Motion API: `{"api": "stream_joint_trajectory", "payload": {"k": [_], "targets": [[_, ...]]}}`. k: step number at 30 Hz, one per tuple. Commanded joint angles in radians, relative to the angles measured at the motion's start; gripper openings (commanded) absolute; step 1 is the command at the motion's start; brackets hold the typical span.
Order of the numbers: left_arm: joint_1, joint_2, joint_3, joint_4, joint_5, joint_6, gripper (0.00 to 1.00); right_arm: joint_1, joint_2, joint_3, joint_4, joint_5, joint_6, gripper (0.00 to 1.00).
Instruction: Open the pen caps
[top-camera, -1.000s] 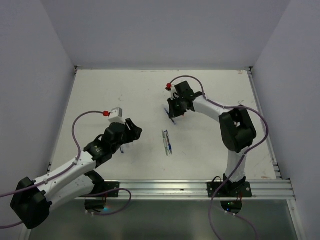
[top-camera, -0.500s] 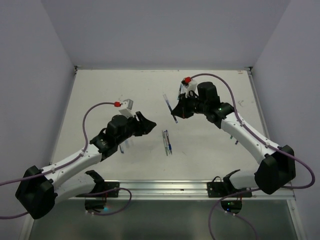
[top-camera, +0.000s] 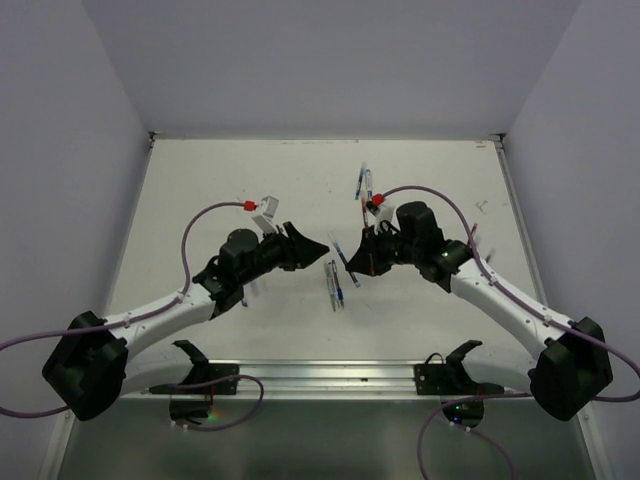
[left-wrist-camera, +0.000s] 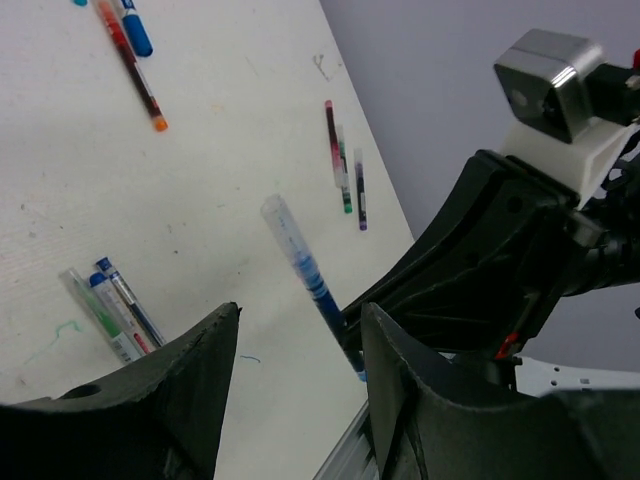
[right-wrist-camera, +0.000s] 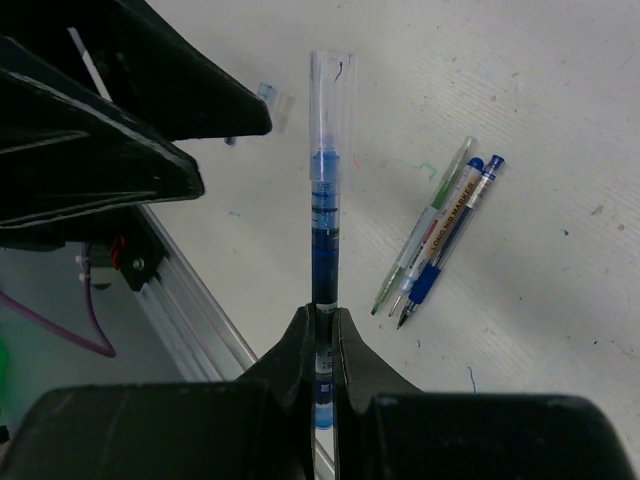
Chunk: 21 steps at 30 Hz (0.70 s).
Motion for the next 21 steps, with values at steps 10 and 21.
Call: {"api": "stream_joint_trajectory", "payload": {"k": [10,21], "targets": [[0.005,0.044,-0.045,0.161,0.037,-0.109,0.53,0.017,-0.043,-0.031,0.096,-0.050,0.061,0.00],[0.005,0.125,-0.038,0.255,0.056,-0.158,0.51,0.033,-0.050,-0.054,0.122,-0.053,0.081,0.00]]}}
